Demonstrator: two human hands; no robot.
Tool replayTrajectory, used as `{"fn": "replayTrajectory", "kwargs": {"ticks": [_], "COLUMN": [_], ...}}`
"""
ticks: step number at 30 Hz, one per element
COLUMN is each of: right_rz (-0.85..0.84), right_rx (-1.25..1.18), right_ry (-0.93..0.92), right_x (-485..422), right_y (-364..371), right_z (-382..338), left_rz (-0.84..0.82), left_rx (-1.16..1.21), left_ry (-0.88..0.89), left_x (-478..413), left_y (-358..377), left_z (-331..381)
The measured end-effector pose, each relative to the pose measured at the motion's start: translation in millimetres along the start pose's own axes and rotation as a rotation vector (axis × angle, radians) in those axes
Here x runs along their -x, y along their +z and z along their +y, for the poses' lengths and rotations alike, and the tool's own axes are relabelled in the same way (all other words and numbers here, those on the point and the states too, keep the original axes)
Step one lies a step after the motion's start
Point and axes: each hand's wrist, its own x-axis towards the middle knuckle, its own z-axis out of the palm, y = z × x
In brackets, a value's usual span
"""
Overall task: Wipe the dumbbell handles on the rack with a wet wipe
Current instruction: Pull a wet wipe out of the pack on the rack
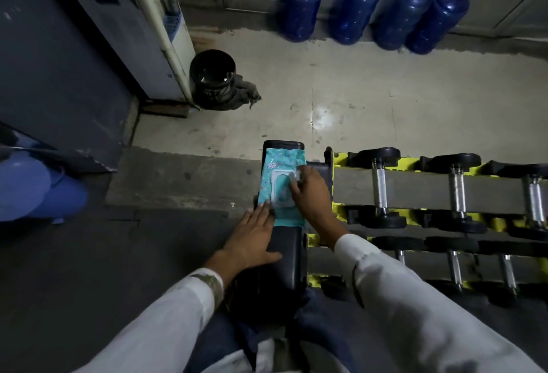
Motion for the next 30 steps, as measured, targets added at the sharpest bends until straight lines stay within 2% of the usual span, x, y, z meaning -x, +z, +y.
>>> {"fn": "replayTrajectory", "kwargs": {"ticks": [2, 3, 6, 8, 11, 17, 20, 23, 30], "right_rz": [0.039, 0.053, 0.053, 0.014, -0.057, -0.094, -0.175, -0.258, -0.272], "right_rx": [0.045, 0.168, 0.56, 0.655, 0.688, 0.801, 0.883, 0.939, 0.925], "right_ry": [-0.02, -0.07, -0.371, -0.593, -0.753, -0.887, -0.921, -0.868, -0.814], "right_x": [2, 1, 0, 0, -1, -9, -12, -11, -17], "right_y": [-10, -13, -18, -14, -9, -12, -11, -13, -7], "right_z": [15, 22, 33, 34, 34, 25, 11, -6, -24], "left_rz": [-0.006, 0.005, 0.065, 0.07, 0.052, 0.018, -0.014, -0.04, -0.067], "left_rx": [-0.001, -0.012, -0.043, -0.04, -0.029, -0.062, -0.121, -0.119, -0.119], "left_ry": [-0.031, -0.044, -0.066, -0.092, -0.144, -0.215, -0.223, -0.22, -0.18], "left_x": [0, 1, 0, -3, -8, -11, -12, -10, -8], "left_y": [-1, -1, -1, 0, -1, -5, -9, -13, -18], "left_z": [6, 10, 24, 31, 38, 50, 53, 52, 41]}}
